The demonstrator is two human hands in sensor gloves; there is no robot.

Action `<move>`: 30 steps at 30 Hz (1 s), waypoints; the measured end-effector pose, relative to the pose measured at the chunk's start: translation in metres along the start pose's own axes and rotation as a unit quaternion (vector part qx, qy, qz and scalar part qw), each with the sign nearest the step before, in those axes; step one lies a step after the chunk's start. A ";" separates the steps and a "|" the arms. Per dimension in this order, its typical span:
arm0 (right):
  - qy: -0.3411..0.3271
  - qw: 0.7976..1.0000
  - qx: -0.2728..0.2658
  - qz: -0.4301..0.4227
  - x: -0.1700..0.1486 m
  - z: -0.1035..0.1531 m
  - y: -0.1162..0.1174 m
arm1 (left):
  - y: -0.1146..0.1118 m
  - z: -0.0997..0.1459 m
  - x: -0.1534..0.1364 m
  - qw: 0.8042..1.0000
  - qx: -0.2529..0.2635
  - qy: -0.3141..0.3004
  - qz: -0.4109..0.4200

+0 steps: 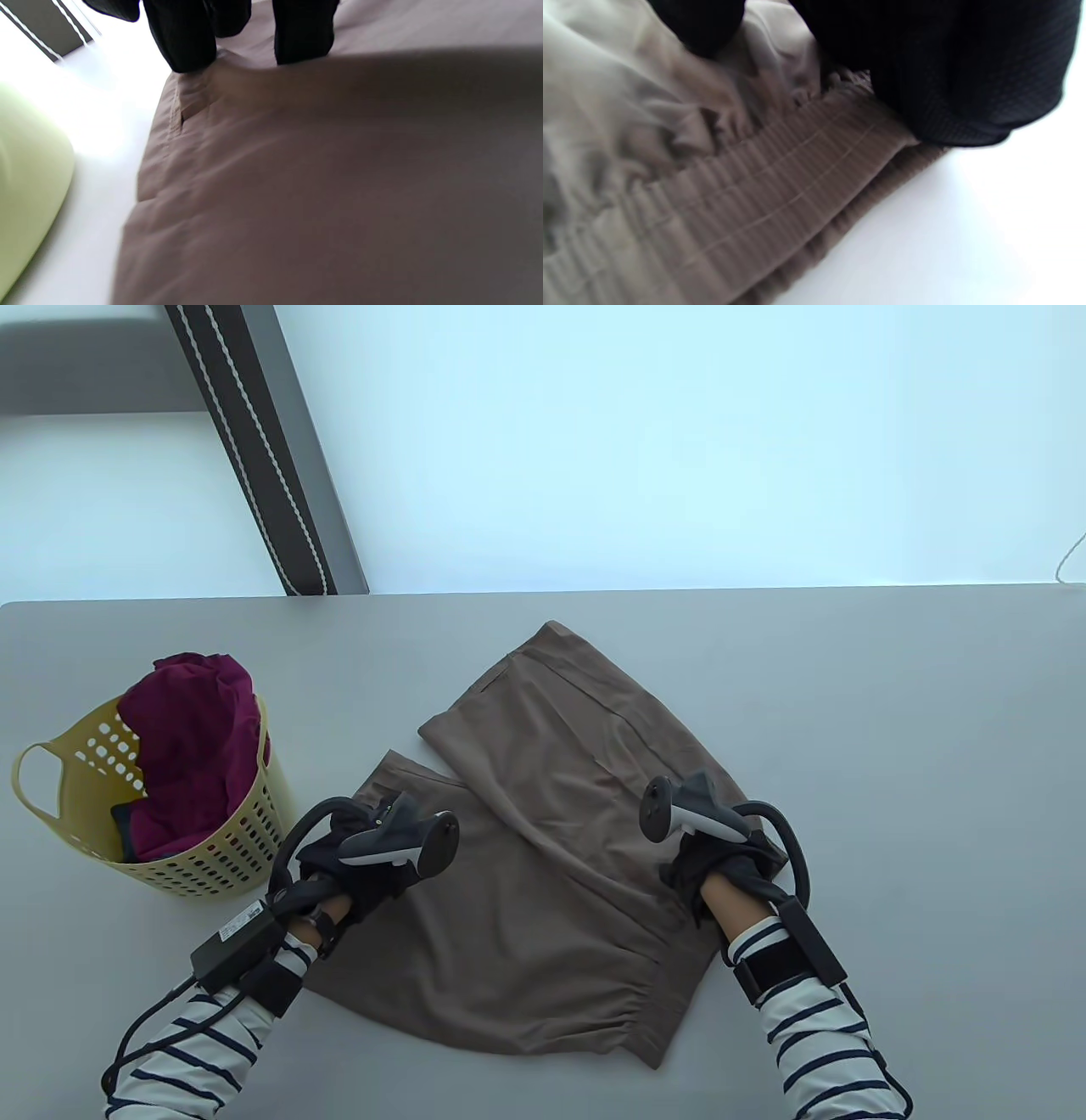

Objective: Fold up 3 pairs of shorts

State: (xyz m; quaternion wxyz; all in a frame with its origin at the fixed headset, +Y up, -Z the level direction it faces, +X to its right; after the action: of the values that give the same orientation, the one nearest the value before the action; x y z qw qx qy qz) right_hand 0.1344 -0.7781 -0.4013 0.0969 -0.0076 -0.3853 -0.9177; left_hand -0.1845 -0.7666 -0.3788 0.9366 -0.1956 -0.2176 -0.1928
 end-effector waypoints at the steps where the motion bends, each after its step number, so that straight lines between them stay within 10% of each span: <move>1: 0.000 1.000 0.000 -0.011 0.000 -0.005 -0.003 | -0.003 0.004 0.000 1.000 -0.016 -0.015 0.000; 8: -0.023 0.984 0.024 -0.172 -0.009 -0.050 0.003 | -0.037 0.041 0.010 0.994 -0.076 -0.078 -0.003; 15: -0.073 0.978 -0.093 -0.172 -0.016 -0.024 -0.012 | -0.052 0.052 0.011 0.997 -0.035 -0.068 -0.021; 19: -0.148 0.972 -0.149 -0.107 -0.011 0.029 -0.007 | -0.056 0.055 0.013 0.997 -0.014 -0.067 -0.044; 26: -0.184 0.977 -0.008 0.106 0.016 0.079 0.077 | -0.059 0.058 0.014 0.996 0.010 -0.064 -0.059; 30: -0.152 0.959 -0.122 0.207 0.028 0.089 0.087 | -0.065 0.060 0.015 0.995 0.003 -0.063 -0.083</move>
State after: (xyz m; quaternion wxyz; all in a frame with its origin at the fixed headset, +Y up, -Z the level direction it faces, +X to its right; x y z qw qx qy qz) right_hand 0.1181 -0.7798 -0.2750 0.2233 -0.2385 -0.2708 -0.9055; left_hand -0.2207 -0.7986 -0.3035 0.9023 -0.1855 -0.2926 -0.2566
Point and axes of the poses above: the tracker on the back of each hand, its own x axis roughly to the thumb side, its own z axis roughly from the fingertips to the wrist, y = z × x, the point moved 5 cm from there along -z, roughly from the wrist to the fingertips, and after that the axes turned 9 degrees about x, right-handed, at the moved point
